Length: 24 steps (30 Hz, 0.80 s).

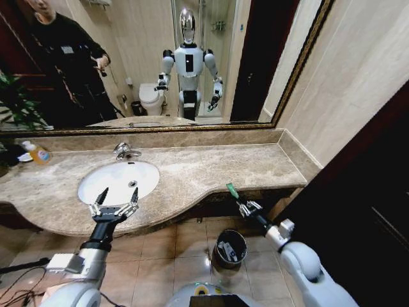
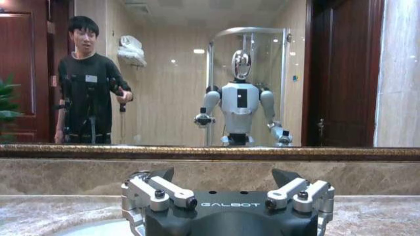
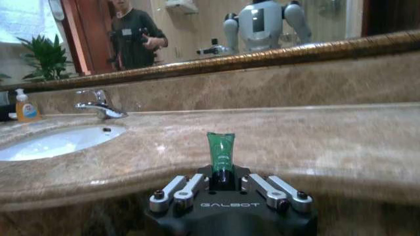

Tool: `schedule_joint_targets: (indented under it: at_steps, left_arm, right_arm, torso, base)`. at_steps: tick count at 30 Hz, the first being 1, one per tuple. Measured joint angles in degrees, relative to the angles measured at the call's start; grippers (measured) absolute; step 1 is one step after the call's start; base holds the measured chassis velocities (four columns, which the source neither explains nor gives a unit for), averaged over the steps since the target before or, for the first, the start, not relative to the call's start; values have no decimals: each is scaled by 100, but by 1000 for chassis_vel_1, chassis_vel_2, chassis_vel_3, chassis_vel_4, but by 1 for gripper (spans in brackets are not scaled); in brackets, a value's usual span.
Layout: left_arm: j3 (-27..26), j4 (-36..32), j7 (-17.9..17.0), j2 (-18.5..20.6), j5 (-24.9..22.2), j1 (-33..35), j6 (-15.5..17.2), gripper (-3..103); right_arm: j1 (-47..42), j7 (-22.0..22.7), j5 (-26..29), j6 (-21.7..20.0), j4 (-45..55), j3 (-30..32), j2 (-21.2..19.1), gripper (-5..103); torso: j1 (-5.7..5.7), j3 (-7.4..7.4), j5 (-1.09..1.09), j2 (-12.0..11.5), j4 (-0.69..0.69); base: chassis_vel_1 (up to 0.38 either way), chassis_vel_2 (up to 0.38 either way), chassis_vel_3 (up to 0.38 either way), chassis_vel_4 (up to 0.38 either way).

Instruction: Pick up the trash from the sink and place it in the trash bin.

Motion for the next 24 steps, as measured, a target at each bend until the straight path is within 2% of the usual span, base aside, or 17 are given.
schedule_joint_targets:
  at_steps: [2, 3, 7, 18, 24]
  left_arm:
    - [0, 0, 0, 0, 0, 0, 0, 100]
    - [0, 0, 0, 0, 0, 0, 0, 100]
    - [0, 0, 0, 0, 0, 0, 0, 100]
    - [0, 0, 0, 0, 0, 0, 0, 100]
    - [0, 0, 0, 0, 0, 0, 0, 100]
  right_arm:
    - [-230, -315, -156, 409, -389, 82, 346, 20]
    - [-230, -315, -156, 409, -389, 82, 346, 20]
    - [-158, -621, -545, 878, -1434, 113, 765, 20]
    - [763, -696, -962, 1020, -3334, -132, 1123, 20]
    - [1150, -595, -983, 1153, -4224, -380, 1125, 20]
  torso:
    - [0, 0, 0, 0, 0]
    - [0, 0, 0, 0, 0]
    - [-1, 0, 1, 0, -1]
    - [1, 1, 1, 0, 0]
    - [0, 1, 1, 0, 0]
  base:
    - [0, 0, 0, 0]
    - [0, 0, 0, 0]
    - [0, 0, 0, 0]
    - [0, 0, 0, 0]
    - [0, 0, 0, 0]
